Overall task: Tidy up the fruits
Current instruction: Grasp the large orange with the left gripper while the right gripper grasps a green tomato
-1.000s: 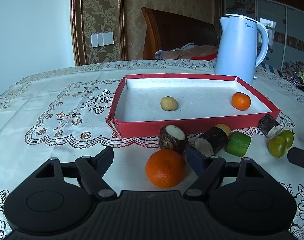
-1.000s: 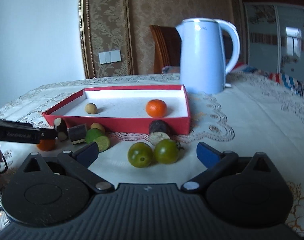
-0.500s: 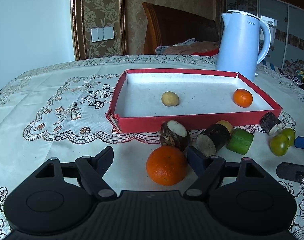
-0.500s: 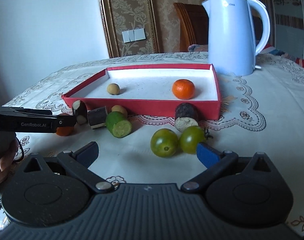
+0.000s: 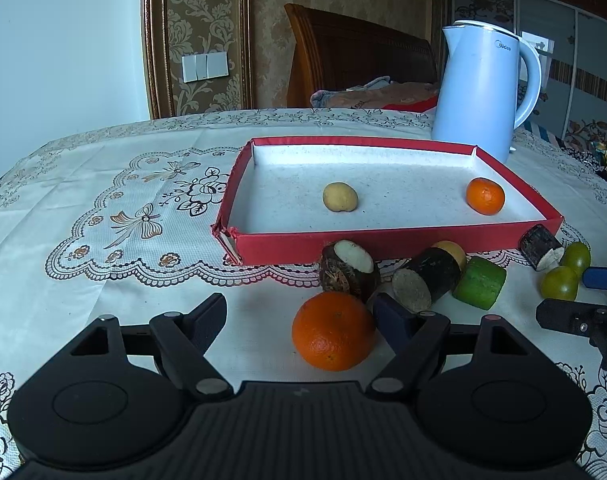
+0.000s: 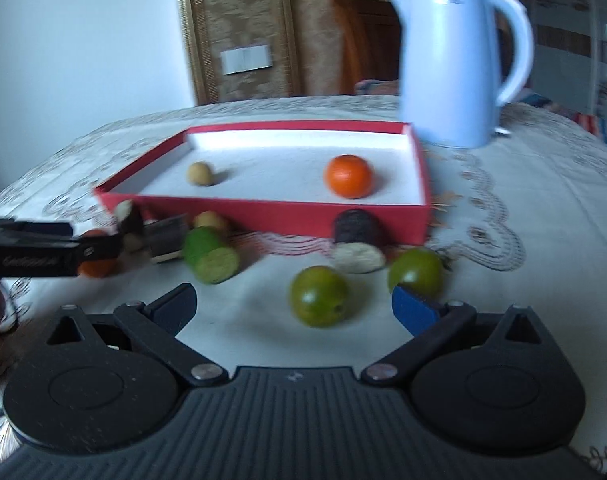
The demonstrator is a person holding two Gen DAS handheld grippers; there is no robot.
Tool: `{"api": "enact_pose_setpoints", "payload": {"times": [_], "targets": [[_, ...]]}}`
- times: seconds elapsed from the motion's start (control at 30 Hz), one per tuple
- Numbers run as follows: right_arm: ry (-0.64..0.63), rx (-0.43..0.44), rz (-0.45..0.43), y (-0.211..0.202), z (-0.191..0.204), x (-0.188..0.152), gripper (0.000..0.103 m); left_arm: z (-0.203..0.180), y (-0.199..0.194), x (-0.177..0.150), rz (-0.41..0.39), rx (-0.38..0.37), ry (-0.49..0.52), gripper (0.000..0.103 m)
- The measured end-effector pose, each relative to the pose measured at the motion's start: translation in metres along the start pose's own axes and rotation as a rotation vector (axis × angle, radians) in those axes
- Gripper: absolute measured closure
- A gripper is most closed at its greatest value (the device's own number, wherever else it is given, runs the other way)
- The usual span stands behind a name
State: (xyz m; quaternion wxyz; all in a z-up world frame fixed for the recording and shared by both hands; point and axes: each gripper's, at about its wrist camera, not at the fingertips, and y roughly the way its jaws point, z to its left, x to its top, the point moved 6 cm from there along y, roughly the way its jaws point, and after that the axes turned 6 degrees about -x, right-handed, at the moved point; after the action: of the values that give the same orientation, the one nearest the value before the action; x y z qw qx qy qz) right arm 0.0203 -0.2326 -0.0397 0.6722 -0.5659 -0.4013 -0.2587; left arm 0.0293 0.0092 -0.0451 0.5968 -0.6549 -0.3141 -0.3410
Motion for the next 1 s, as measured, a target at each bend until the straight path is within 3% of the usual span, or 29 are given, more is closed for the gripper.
{"api": "enact_pose_setpoints", "payload": {"times": [0.23, 0.3, 0.7, 1.0], "targets": [[-0.091, 0.019, 0.035, 0.006, 0.016, -0.004, 0.005, -0.002, 0.001, 0.0, 0.007, 0.002, 0.017, 0.023], [-0.086, -0.008, 0.051, 0.01, 0.014, -0.003, 0.011, -0.003, 0.002, -0.001, 0.016, 0.003, 0.023, 0.023], [-0.066, -0.058, 0.044, 0.014, 0.014, 0.002, 0.02, -0.007, 0.009, -0.003, 0.032, 0.034, 0.051, 0.023], [-0.088, -0.078, 0.047, 0.019, 0.021, 0.004, 0.022, -0.01, 0.01, -0.004, 0.042, 0.034, 0.069, 0.023]]}}
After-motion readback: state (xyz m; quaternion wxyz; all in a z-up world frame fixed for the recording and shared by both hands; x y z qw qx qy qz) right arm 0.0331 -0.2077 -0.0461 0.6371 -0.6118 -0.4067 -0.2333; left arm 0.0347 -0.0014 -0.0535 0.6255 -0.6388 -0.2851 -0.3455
